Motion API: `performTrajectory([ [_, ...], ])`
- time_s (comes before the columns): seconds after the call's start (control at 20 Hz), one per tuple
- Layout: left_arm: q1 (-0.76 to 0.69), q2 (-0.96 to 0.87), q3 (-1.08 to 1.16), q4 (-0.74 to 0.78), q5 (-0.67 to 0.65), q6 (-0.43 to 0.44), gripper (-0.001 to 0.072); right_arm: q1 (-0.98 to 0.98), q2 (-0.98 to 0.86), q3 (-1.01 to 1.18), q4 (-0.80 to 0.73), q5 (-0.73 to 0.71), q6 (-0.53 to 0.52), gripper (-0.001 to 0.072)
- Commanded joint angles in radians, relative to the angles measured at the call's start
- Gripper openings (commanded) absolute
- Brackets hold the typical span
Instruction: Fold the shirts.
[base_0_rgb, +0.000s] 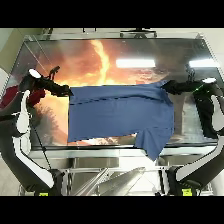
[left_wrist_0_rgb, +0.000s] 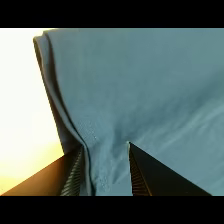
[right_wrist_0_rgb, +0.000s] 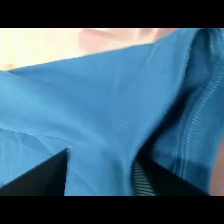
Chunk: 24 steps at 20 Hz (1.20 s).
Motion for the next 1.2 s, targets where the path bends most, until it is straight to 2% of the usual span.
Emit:
performTrajectory([
  [0.0,-0.002,0.009,0.119,0.024,-0.091,-0.067,0.0301,-0.014,0.02,0.002,-0.042,0.009,0.114,0.0293],
  [0.05,0.0,0.01,0.167,0.053,-0.139,-0.114,0.0301,-0.023,0.034,0.002,-0.067,0.019,0.156,0.0105],
  [0.15,0.006,0.01,0.241,0.147,-0.254,-0.186,0.03,-0.056,0.074,0.002,-0.122,0.063,0.217,0.008],
  [0.2,0.009,0.012,0.257,0.174,-0.303,-0.2,0.03,-0.075,0.097,0.002,-0.145,0.097,0.235,0.0017],
  [0.35,0.023,0.089,0.118,0.184,-0.307,-0.214,0.03,-0.122,0.165,-0.001,-0.179,0.23,0.242,0.0016],
  [0.5,0.037,0.261,-0.233,0.183,-0.202,-0.168,0.03,-0.132,0.264,-0.11,-0.186,0.324,0.161,0.0019],
  [0.7,0.082,0.539,-0.816,0.148,0.113,-0.128,0.03,-0.132,0.522,-0.493,-0.129,0.13,0.155,0.0023],
  [0.8,0.105,0.607,-0.985,0.039,0.203,-0.002,0.0301,-0.128,0.665,-0.674,-0.058,0.057,0.154,0.0024],
  [0.85,0.108,0.623,-1.031,0.006,0.223,0.032,0.0302,-0.128,0.719,-0.741,-0.031,0.04,0.154,0.0024],
  [0.95,0.108,0.634,-1.093,0.006,0.24,0.032,0.0302,-0.127,0.789,-0.815,-0.024,0.042,0.154,0.0023],
  [1.15,0.093,0.634,-1.156,-0.027,0.244,0.072,0.0302,-0.128,0.824,-0.835,-0.016,0.113,0.154,0.0022],
])
